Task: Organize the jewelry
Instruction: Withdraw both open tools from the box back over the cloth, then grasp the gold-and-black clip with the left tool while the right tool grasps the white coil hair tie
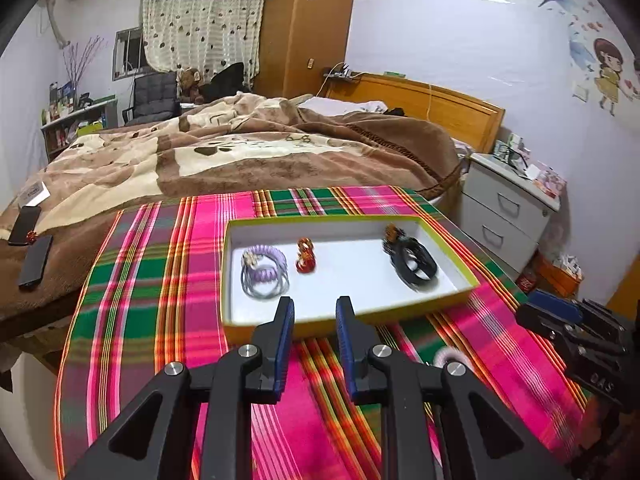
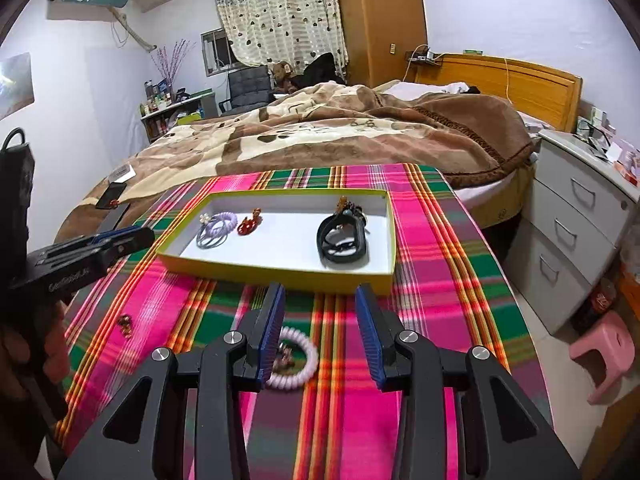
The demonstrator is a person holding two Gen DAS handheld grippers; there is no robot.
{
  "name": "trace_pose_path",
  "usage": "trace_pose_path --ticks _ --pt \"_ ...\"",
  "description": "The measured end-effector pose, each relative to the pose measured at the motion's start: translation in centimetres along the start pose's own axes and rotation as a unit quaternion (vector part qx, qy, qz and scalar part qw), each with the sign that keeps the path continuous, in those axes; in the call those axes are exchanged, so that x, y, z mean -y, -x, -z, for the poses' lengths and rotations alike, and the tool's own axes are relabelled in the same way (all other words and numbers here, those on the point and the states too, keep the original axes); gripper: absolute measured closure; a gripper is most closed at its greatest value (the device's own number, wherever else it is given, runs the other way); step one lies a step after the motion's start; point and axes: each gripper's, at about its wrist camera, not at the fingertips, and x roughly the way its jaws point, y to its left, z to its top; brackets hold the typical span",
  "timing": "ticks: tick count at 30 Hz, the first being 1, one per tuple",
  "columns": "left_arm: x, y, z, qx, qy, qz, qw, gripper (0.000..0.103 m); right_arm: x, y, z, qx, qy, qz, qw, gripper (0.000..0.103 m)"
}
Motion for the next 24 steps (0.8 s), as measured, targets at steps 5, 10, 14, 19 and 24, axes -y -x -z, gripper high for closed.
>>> trace_pose_path --ticks 5,10,14,19,24 --pt "0.9 2.5 2.1 0.003 -0.006 0.000 1.0000 0.082 -0.7 2.1 1.2 0.008 -0.001 -0.002 1.000 0.065" --pt "1.4 4.5 4.0 0.003 -0.011 -0.002 0.9999 0.082 -1.5 3.6 2.4 0.010 0.000 -0.005 1.000 0.065" --pt "1.7 5.8 5.3 0.003 -0.013 -0.005 0.9999 0.082 -1.9 4.5 3.3 0.010 -0.001 -0.007 1.000 0.065" --pt "2.3 7.0 6.5 0.004 -0.021 -0.006 0.9998 0.082 -2.5 5.5 4.3 0.010 -0.001 -0.010 1.000 0.065" --pt "2.8 7.9 7.3 0.005 -0.029 -0.006 0.9996 0.082 -3.0 6.1 5.1 0.008 0.006 -0.009 1.000 0.065"
